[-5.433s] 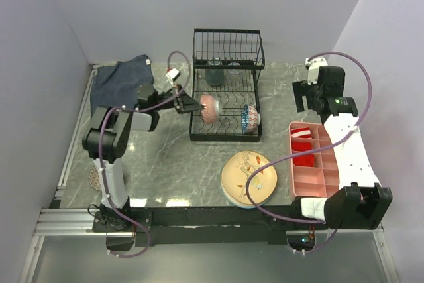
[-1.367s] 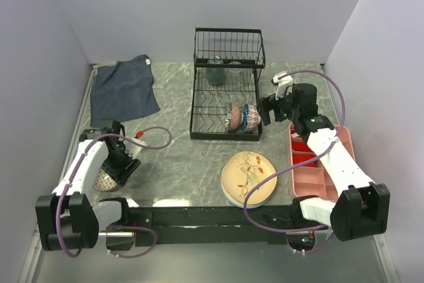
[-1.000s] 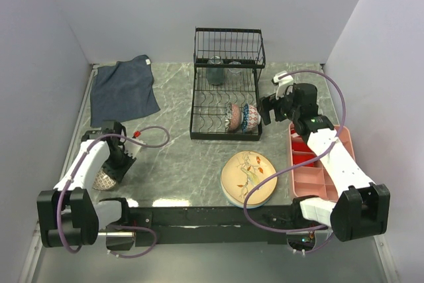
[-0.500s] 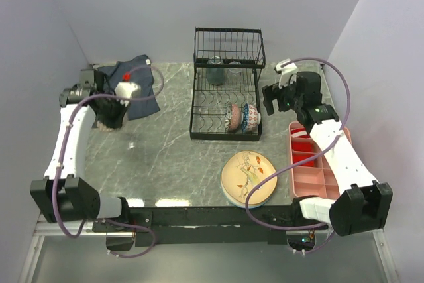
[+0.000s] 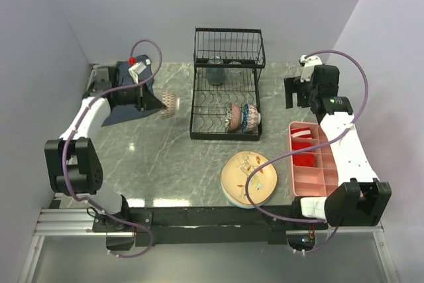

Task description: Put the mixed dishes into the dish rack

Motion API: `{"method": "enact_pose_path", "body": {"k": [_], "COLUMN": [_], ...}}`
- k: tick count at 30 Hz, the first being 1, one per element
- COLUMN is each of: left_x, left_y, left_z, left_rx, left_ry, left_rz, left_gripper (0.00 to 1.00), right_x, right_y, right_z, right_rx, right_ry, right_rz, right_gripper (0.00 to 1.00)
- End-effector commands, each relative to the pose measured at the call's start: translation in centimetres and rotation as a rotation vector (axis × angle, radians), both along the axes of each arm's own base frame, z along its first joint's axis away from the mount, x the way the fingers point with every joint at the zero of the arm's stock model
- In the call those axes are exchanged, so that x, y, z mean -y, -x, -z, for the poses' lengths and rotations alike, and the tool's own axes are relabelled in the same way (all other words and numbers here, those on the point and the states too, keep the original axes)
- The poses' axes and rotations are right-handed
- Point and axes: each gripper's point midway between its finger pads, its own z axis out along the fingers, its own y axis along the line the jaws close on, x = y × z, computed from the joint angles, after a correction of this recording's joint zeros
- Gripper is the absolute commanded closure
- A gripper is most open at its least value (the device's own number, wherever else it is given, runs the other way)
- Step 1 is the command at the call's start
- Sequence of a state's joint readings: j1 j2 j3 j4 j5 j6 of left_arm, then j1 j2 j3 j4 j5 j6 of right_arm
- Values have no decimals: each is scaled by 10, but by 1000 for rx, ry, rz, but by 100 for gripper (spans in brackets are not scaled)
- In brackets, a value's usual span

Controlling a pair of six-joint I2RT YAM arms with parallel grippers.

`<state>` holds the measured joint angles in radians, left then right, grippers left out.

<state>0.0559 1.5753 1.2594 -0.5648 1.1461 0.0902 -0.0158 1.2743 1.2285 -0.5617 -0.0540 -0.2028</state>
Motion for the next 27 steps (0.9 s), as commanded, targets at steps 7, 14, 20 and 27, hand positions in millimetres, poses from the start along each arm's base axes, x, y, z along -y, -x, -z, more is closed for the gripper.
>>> {"method": "enact_pose_path", "body": {"k": [7,14,20,27], "left_x": [72,109,133,157], "left_y": [1,3,-13,-23], "left_z": [-47,-41,-22,-2], "left_rx": [25,-113,-126,-197], "left_ry": [344,529,524,522], "left_rz": [235,264,246,238], "left_gripper": [99,99,99,99], "right_x": [48,52,54,51], "right_y": [11,21,32,45], "right_z": [-22,-17,-13,-3], "right_rx": [25,-2,-9,-15], "right_ry": [109,150,166,136], "right_rz": [133,126,126,126], "right_gripper": [0,0,0,0]}}
